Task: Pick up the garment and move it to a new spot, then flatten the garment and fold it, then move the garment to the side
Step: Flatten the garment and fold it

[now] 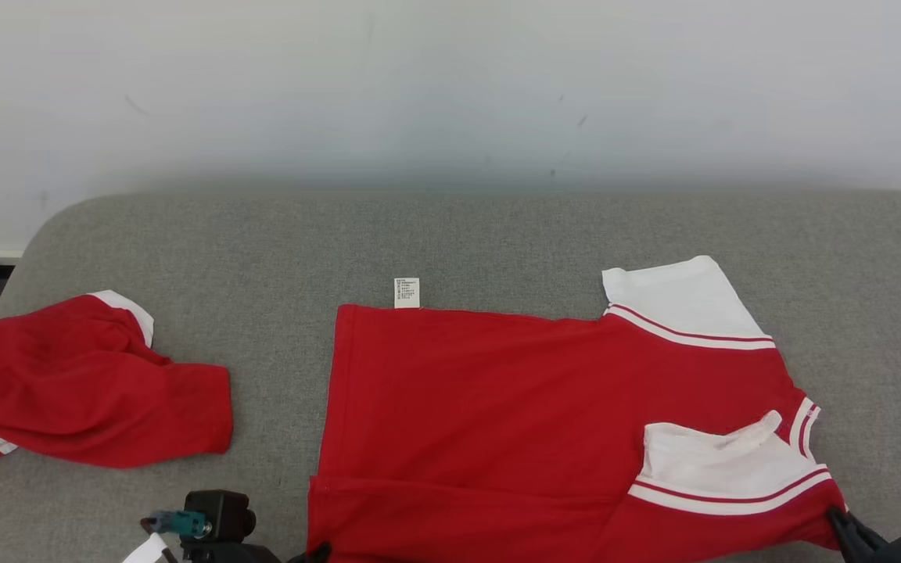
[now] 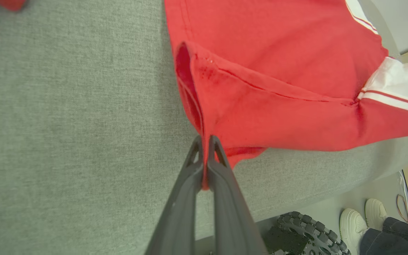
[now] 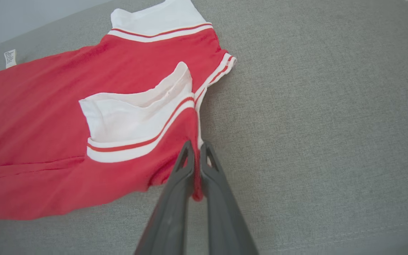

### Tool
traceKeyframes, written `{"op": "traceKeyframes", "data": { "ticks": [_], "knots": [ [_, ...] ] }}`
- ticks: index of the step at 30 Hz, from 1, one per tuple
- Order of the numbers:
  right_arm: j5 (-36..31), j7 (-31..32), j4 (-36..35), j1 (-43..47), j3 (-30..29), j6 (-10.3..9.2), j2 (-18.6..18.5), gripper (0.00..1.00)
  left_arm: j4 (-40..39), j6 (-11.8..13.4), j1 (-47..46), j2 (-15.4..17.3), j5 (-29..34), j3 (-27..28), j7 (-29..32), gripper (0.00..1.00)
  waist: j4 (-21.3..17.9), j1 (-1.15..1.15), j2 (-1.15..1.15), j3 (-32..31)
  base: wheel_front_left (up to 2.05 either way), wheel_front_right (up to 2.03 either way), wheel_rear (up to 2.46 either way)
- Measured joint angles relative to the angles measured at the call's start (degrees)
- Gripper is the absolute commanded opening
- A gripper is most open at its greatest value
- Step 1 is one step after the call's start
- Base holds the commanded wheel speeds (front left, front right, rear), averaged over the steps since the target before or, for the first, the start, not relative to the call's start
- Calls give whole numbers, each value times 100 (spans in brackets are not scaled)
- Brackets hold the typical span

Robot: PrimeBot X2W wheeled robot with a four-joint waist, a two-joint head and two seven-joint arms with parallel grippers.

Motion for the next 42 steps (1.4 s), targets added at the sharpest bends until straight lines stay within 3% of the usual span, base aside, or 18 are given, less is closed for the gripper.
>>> {"op": "traceKeyframes", "data": {
  "ticks": [8, 9, 10, 15, 19, 25, 28, 34, 42],
  "knots": [
    [-12, 332, -46, -5, 162, -56, 71, 0, -286, 258, 107, -11, 1, -45, 359, 0, -8, 0, 0, 168, 0, 0, 0],
    [-12, 382, -49, -5, 190, -57, 83, 0, -316, 324, 112, -7, 13, -42, 387, 53, -11, 0, 0, 180, 0, 0, 0],
    [-15, 446, -48, -3, 218, -59, 110, 100, -334, 386, 116, -2, 24, -42, 448, 100, -20, 0, 0, 207, 0, 0, 0],
    [-199, 545, 27, -4, 231, -101, 43, 100, -450, 557, 240, 62, 122, -26, 614, 100, -36, 0, 0, 248, 0, 0, 0],
    [-506, 419, 33, -81, 101, -108, -178, 100, -550, 577, 225, 368, 333, 37, 624, 100, -39, 0, 0, 254, 0, 0, 0],
    [-756, -100, -111, -698, 96, -108, -246, 100, -880, 467, -222, 416, 587, 156, 37, 100, -33, 0, 0, 159, 0, 0, 0],
    [-846, -449, -144, -970, 176, -143, -92, 100, -990, 491, -492, 281, 724, 227, -423, 100, -41, 0, 0, 82, 0, 0, 0],
    [-843, -1196, -97, -1232, 389, -151, 555, 100, -992, 706, -508, -3, 991, 423, -1222, 100, -94, 0, 0, -105, 0, 0, 0],
    [-875, -1974, 485, -1228, 600, -155, 757, 100, -737, 831, -460, -238, 1077, 742, -2041, 100, -234, 0, 0, -336, 0, 0, 0]
  ]
}}
